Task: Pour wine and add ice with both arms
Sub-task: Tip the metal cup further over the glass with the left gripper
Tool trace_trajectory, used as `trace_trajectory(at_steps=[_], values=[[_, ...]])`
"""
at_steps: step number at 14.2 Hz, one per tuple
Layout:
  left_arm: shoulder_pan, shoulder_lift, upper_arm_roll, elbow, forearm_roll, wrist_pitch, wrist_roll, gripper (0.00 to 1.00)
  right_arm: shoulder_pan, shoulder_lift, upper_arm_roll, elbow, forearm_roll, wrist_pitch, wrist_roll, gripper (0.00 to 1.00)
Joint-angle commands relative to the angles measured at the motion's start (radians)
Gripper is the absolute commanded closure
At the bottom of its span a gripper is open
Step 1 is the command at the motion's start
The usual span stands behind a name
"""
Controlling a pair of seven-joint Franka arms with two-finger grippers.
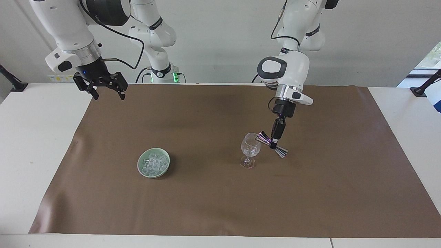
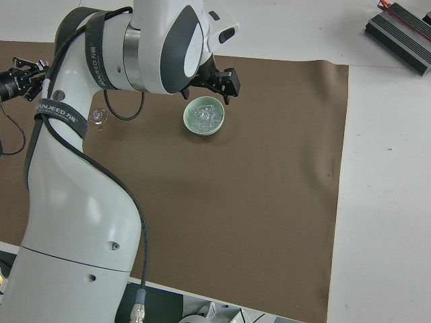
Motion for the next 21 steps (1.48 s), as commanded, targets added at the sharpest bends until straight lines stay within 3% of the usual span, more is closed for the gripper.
trace_trajectory(at_steps=[1,21], values=[[-0.025,0.027,0.014,0.035,0.012,0.040,0.009,1.00,-0.013,-0.029,0.002,-0.037,0.023,0.019,-0.010,0.00],[-0.046,0.032,0.014,0.037,0.040,0.093,0.145,1.00,-0.018,-0.029,0.001,-0.037,0.023,0.012,-0.027,0.00]])
